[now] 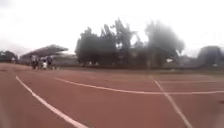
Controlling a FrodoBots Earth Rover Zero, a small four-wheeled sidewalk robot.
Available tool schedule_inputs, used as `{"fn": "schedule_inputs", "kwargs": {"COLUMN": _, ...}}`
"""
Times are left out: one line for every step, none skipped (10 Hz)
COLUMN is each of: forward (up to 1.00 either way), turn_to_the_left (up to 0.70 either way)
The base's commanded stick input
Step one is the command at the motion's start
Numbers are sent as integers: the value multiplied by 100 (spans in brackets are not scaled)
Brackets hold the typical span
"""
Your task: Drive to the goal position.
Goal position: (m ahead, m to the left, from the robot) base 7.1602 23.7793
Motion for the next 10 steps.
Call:
{"fn": "schedule_inputs", "kwargs": {"forward": 70, "turn_to_the_left": 6}}
{"fn": "schedule_inputs", "kwargs": {"forward": 70, "turn_to_the_left": 5}}
{"fn": "schedule_inputs", "kwargs": {"forward": 70, "turn_to_the_left": 7}}
{"fn": "schedule_inputs", "kwargs": {"forward": 70, "turn_to_the_left": 6}}
{"fn": "schedule_inputs", "kwargs": {"forward": 70, "turn_to_the_left": 5}}
{"fn": "schedule_inputs", "kwargs": {"forward": 70, "turn_to_the_left": 5}}
{"fn": "schedule_inputs", "kwargs": {"forward": 70, "turn_to_the_left": 4}}
{"fn": "schedule_inputs", "kwargs": {"forward": 70, "turn_to_the_left": 4}}
{"fn": "schedule_inputs", "kwargs": {"forward": 70, "turn_to_the_left": 5}}
{"fn": "schedule_inputs", "kwargs": {"forward": 70, "turn_to_the_left": 4}}
